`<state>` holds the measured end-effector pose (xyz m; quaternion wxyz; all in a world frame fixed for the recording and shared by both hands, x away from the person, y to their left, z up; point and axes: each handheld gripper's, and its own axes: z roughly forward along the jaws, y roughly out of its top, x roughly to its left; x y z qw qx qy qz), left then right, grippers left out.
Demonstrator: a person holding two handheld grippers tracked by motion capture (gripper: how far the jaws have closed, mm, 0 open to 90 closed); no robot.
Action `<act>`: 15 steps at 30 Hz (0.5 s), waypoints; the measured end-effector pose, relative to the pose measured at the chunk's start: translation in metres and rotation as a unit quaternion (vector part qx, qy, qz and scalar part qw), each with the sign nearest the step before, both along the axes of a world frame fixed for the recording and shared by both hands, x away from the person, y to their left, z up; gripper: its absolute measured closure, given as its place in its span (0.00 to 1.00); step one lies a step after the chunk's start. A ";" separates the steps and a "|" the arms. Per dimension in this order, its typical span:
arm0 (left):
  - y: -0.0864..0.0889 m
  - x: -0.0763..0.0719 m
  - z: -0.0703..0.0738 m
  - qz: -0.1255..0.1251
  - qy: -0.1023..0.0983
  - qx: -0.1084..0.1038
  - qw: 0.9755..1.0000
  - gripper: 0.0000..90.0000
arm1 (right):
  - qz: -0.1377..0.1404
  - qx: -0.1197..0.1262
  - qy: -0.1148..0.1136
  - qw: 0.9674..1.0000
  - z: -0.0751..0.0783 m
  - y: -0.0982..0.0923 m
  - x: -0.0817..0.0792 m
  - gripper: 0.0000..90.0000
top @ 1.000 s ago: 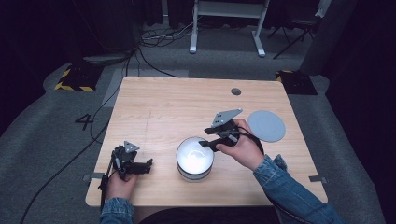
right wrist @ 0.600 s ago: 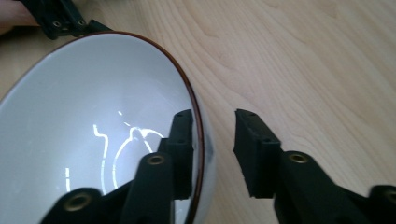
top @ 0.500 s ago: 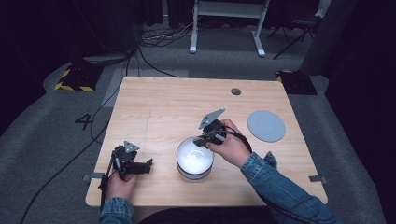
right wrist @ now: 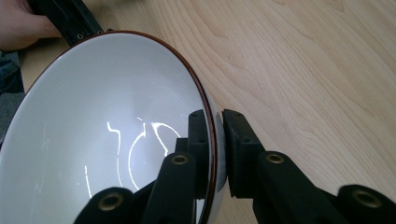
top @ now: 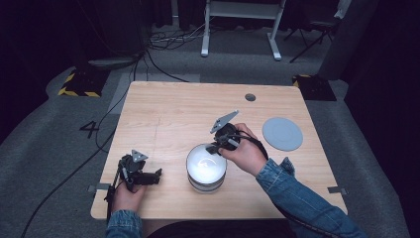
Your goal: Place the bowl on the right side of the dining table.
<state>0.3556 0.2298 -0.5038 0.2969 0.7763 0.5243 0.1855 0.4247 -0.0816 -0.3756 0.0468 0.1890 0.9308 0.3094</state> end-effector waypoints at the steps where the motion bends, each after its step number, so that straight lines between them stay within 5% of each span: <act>1: 0.000 0.000 0.000 0.000 0.000 0.000 1.000 0.02 | 0.004 0.003 -0.002 1.000 0.001 0.000 0.001 0.91; 15: 0.000 0.000 0.000 0.000 0.000 0.000 1.000 0.02 | -0.008 0.014 -0.008 1.000 0.035 -0.001 0.005 0.91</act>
